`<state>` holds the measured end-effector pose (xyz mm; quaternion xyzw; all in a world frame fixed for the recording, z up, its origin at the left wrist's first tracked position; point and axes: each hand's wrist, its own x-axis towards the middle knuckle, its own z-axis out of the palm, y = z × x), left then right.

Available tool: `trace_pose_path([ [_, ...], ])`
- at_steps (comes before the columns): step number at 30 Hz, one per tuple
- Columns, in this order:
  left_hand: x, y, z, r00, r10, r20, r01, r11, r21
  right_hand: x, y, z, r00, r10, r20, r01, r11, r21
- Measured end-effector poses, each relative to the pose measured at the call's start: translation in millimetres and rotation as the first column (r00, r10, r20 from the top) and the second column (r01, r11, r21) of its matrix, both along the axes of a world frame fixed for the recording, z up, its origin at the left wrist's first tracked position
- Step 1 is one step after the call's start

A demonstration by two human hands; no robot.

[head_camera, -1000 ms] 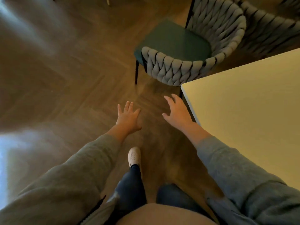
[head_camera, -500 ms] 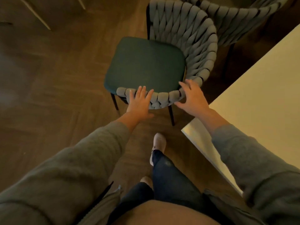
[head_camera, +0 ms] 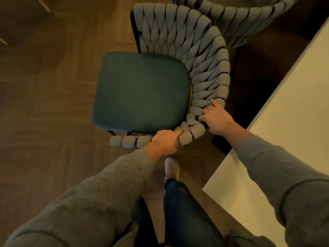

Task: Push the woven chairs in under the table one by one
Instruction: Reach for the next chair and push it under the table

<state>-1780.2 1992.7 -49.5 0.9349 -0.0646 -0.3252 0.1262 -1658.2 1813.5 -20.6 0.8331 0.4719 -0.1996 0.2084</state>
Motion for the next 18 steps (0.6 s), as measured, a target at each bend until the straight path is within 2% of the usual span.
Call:
trace_pose_path([
  [4,-13.1,16.5,-1.0,1.000,-0.001,0.014,0.002,0.999,-0.053,-15.7,12.8,2.7,0.999,-0.036,-0.017,0.036,0.999,-0.026],
  [10,-51.0,91.7,0.0,0.988,-0.155,0.009,0.155,0.988,0.000,-75.0,70.6,-2.1,0.993,-0.102,-0.051,0.102,0.995,-0.003],
  [18,-126.4,236.1,2.2,0.952,-0.296,-0.075,0.301,0.951,0.070,-182.1,185.4,-3.4,0.958,-0.192,-0.211,0.226,0.962,0.152],
])
